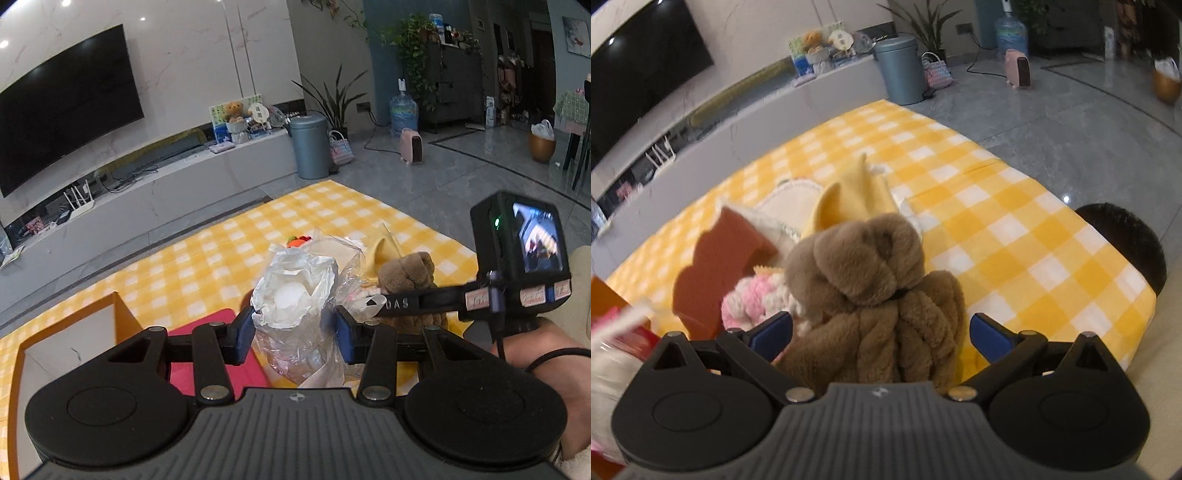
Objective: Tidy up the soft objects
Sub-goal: 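Grasp the clear plastic bag with the left tool while the right tool grasps the brown knotted plush, then lift and carry the bag and the brown plush over the open white box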
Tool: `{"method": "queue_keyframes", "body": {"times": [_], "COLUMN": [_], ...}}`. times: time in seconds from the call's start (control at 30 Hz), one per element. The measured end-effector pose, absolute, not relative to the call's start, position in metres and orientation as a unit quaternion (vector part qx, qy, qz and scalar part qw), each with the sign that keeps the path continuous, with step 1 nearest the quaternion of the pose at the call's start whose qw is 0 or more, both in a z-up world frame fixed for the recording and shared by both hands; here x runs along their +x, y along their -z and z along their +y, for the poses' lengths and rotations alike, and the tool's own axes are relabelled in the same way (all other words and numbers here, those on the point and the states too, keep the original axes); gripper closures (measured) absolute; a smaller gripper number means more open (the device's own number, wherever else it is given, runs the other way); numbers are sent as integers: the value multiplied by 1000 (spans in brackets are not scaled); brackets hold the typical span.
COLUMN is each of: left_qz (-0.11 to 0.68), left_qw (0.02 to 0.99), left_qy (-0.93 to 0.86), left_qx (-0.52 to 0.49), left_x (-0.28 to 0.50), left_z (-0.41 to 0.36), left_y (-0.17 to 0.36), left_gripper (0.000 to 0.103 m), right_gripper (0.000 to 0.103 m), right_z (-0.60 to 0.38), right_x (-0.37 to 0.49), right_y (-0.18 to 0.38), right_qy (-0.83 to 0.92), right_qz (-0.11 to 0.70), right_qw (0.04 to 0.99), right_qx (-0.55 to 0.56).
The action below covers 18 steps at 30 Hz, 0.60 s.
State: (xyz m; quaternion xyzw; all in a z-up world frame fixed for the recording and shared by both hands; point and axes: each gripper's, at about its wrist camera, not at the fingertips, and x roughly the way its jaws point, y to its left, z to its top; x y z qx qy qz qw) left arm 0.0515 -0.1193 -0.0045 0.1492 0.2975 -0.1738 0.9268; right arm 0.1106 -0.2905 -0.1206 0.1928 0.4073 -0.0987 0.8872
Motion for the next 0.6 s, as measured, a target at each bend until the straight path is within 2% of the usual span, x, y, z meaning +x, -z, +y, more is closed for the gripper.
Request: {"method": "queue_keyframes", "body": {"times": [0.03,0.1,0.2,0.4,0.6], "left_qz": [297,297,296,299,278], "left_qw": [928,928,930,933,943], "left_qy": [173,173,172,163,157], "left_qx": [147,141,134,112,95], "left_x": [52,53,52,57,43], "left_z": [-118,-114,-108,-100,-85], "left_y": [4,2,-1,-10,-29], "left_gripper": [52,52,52,52,52], "right_gripper": [14,36,48,50,50], "right_z": [-291,-298,-305,-313,-318], "right_x": [110,108,102,85,58], "right_y": [122,127,127,119,98], "right_qy": [97,92,99,58,26], "right_qz": [408,414,406,377,345], "right_qw": [886,879,876,877,894], "right_qx": [197,219,242,291,285]}}
